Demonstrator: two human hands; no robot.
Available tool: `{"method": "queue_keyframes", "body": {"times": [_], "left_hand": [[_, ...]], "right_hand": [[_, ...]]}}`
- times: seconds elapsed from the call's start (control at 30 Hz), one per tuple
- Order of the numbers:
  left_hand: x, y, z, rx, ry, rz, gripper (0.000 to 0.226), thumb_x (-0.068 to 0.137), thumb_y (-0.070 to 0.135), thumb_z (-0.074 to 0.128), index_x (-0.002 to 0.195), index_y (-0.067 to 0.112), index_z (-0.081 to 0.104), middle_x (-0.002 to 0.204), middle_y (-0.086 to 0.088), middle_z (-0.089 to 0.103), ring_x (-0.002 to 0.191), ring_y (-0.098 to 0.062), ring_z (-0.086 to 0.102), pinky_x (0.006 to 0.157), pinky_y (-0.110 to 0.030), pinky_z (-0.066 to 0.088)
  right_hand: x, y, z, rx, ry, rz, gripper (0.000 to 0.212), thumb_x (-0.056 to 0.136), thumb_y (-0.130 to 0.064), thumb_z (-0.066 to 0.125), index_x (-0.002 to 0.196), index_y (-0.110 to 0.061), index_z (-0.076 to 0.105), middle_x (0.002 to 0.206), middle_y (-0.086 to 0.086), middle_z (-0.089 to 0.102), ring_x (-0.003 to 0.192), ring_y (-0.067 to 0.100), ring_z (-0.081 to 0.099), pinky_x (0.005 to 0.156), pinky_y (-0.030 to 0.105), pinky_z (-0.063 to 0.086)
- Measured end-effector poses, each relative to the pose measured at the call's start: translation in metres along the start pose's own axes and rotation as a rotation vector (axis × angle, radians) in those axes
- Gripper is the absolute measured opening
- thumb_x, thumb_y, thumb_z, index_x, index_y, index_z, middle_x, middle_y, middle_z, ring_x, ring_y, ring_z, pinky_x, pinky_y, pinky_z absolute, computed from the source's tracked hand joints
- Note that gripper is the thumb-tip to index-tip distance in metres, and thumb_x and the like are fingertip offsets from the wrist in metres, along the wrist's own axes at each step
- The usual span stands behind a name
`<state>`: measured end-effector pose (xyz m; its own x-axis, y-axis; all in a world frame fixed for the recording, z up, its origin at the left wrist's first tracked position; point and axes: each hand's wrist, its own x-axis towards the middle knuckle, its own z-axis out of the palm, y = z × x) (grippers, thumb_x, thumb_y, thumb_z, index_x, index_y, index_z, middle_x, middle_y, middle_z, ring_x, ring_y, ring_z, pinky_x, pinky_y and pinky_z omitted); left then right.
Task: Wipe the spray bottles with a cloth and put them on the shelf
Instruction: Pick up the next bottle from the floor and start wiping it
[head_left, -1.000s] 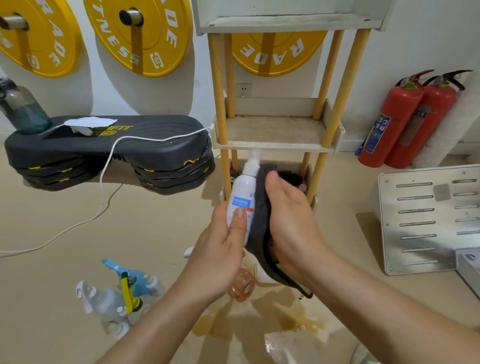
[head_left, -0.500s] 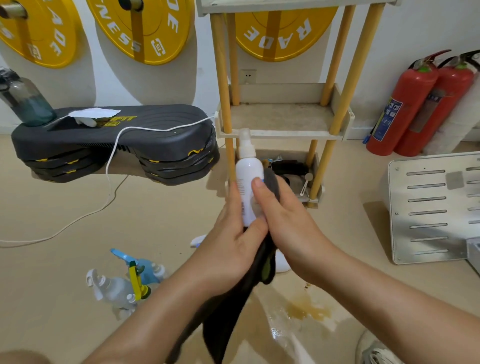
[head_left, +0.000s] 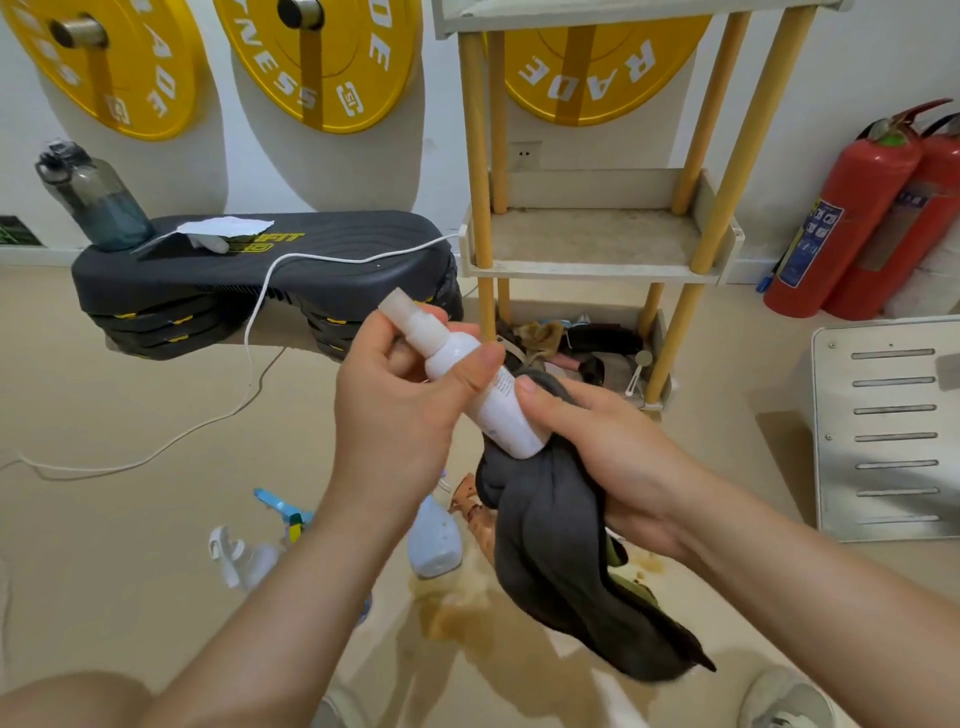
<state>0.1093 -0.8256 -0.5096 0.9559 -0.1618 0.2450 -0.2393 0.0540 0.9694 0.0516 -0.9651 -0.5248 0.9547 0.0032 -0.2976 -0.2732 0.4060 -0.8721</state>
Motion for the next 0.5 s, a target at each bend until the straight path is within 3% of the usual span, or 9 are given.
{"method": "queue_keyframes", "body": {"times": [0.13,0.23,0.3,0.4,0.5], "left_hand": [[-0.0049,-0.0041,0.0077,0.052,-0.024,0.127,0.036,0.076,0.005,0.079,0.1,0.019,0.056,0.106,-0.002,0.072,0.094,-0.013,0.07,0.079,-0.025,0.057],[-0.0029,-0.0057,0.0052,0.038,-0.16,0.09,0.044,0.081,0.006,0.076,0.113,0.024,0.052,0.117,0.0,0.068,0.103,-0.012,0.068,0.084,-0.025,0.056],[-0.0029,-0.0073,0.0032,0.039,-0.268,0.014,0.058,0.084,-0.005,0.07,0.125,0.026,0.044,0.123,0.0,0.065,0.108,-0.012,0.066,0.087,-0.025,0.056],[-0.0005,-0.0093,-0.0006,0.06,-0.345,-0.072,0.07,0.083,-0.009,0.069,0.131,0.031,0.039,0.109,0.001,0.067,0.101,-0.013,0.069,0.082,-0.028,0.057],[0.0013,-0.0084,-0.001,0.135,-0.247,-0.015,0.068,0.07,0.006,0.086,0.115,0.039,0.046,0.093,0.009,0.071,0.091,-0.011,0.071,0.078,-0.033,0.059]], "right_hand": [[0.0025,0.0039,-0.0001,0.226,0.048,0.052,0.034,0.098,-0.024,0.058,0.12,0.001,0.064,0.104,0.023,0.068,0.087,0.03,0.067,0.075,0.037,0.059],[0.0018,0.0072,-0.0013,0.175,0.065,0.051,0.039,0.096,-0.03,0.058,0.114,0.003,0.067,0.103,0.024,0.07,0.085,0.029,0.068,0.079,0.038,0.059],[0.0004,0.0085,-0.0033,0.123,0.105,0.042,0.04,0.094,-0.034,0.059,0.108,0.001,0.07,0.101,0.023,0.073,0.08,0.028,0.071,0.075,0.037,0.06],[-0.0033,0.0068,-0.0062,-0.056,0.166,-0.01,0.042,0.092,-0.041,0.058,0.099,-0.003,0.073,0.089,0.019,0.075,0.073,0.022,0.071,0.069,0.031,0.059],[-0.0044,0.0055,-0.0046,-0.173,0.191,-0.065,0.047,0.095,-0.044,0.054,0.096,-0.001,0.073,0.085,0.019,0.074,0.068,0.02,0.07,0.064,0.026,0.058]]}}
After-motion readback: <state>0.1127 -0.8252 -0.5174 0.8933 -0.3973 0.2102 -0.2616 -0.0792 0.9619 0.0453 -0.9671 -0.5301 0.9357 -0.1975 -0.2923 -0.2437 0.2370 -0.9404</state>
